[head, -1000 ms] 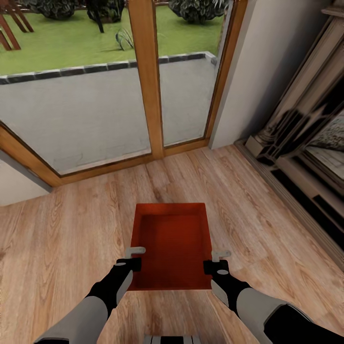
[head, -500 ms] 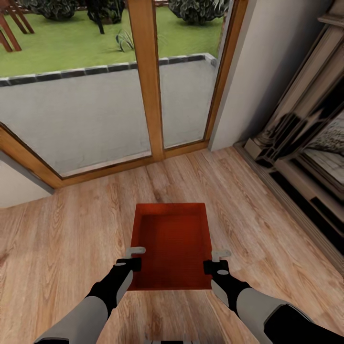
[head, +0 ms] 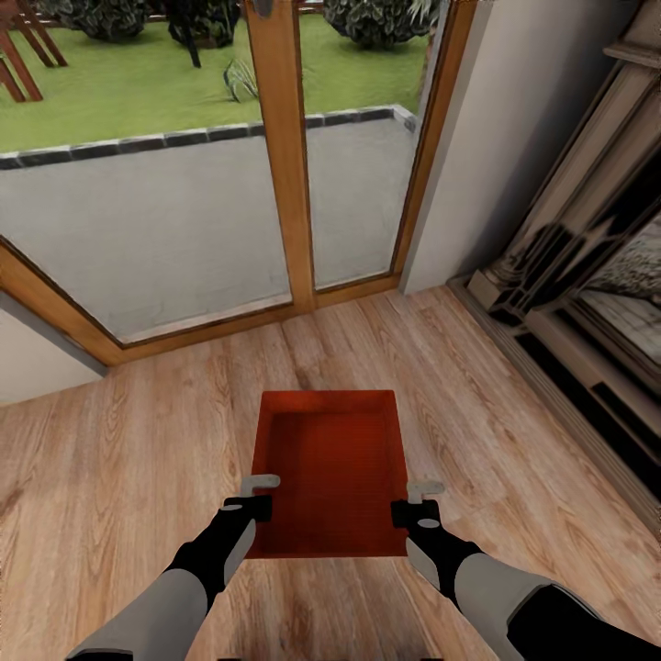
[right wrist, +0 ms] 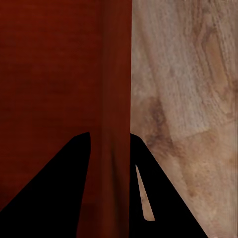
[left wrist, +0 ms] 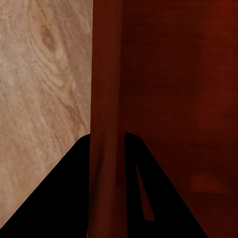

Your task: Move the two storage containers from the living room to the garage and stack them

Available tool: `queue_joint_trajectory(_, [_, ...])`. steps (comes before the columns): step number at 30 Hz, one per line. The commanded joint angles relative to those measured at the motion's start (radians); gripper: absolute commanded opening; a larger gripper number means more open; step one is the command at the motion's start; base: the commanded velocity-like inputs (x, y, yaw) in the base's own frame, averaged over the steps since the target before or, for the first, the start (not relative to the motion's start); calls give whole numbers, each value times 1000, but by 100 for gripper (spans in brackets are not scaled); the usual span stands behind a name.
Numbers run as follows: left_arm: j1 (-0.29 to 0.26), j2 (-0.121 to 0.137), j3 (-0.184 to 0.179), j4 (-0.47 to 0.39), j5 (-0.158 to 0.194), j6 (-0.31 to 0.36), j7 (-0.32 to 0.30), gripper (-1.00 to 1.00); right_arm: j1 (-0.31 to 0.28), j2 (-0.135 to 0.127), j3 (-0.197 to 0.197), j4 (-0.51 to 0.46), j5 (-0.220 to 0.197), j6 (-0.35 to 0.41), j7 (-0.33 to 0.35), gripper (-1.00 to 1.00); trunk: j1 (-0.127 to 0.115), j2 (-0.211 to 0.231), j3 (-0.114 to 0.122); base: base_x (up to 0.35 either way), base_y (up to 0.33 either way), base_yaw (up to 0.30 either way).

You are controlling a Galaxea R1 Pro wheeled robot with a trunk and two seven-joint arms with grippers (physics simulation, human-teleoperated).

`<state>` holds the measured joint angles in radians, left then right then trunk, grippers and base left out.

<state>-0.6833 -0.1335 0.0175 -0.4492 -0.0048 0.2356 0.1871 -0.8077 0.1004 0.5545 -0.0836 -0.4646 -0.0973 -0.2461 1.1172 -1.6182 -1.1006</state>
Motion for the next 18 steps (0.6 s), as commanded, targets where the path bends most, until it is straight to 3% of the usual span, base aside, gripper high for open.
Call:
queue_joint_trajectory(1, [1,0,-2,1,8,6,6,-100,-1,1,15,-33,3,-40,24,-100,-4,7,3,0,0,0])
queue_joint_trajectory(18, [1,0,-2,1,8,7,6,-100,-1,0,15,-32,1,-37,23,-100,-69,126,56,0,0,0])
